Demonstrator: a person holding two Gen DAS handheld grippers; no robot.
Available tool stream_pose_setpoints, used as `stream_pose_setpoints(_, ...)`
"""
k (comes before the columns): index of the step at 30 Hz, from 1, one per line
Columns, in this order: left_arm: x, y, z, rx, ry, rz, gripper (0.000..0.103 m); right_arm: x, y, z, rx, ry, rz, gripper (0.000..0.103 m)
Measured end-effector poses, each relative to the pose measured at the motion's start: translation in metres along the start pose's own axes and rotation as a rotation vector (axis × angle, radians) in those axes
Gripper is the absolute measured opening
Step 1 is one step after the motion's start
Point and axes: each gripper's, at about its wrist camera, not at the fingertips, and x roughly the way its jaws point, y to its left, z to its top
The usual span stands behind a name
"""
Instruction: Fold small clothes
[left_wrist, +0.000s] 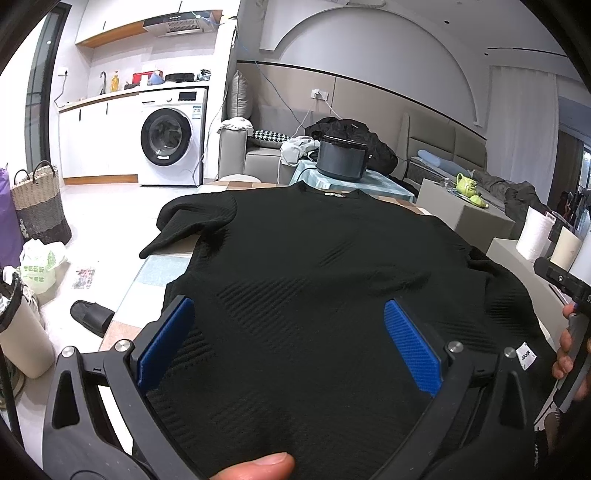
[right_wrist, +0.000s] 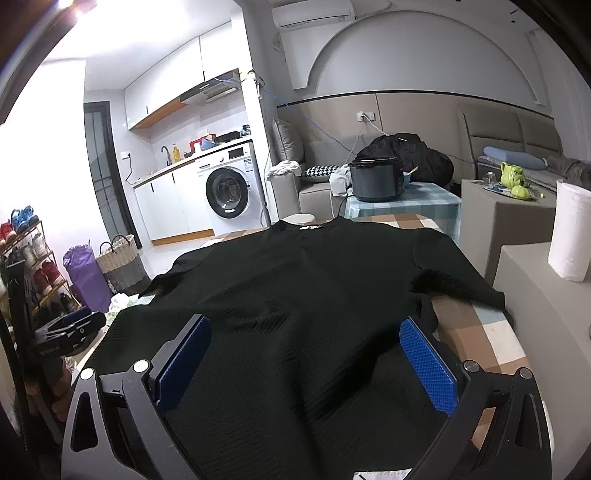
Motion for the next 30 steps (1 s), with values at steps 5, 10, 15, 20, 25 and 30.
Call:
stream_pose_setpoints(5,-0.001,-0.001,0.001,0.006,-0.005,0.002,0.102,-0.002,0.0,0.001,0.004,-0.006,-0.002,0.103)
stream_pose_setpoints(10,-0.002,-0.001,0.003,0.004,-0.008,0.004,0.102,-0.003,0.002,0.002,-0.002,-0.009,-0.006,0.103)
stream_pose_setpoints(15,-0.003,-0.003,0.003,0.009,-0.01,0.003,0.102,-0.002,0.004,0.001,-0.013,-0.005,-0.024,0.103)
stream_pose_setpoints(20,-0.003,-0.005,0.003,0.012,-0.008,0.004,0.102,0.005,0.001,0.004,-0.004,0.024,-0.054,0.103)
stream_pose_setpoints(25,0.001,-0.006,0.007,0.005,0.015,0.011,0.102,0.007,-0.01,0.011,0.044,0.025,-0.078,0.103)
stream_pose_setpoints(30,0.006,-0.001,0.023,0.016,-0.003,0.043,0.102,0.013,-0.029,0.016,0.121,0.045,-0.134,0.103)
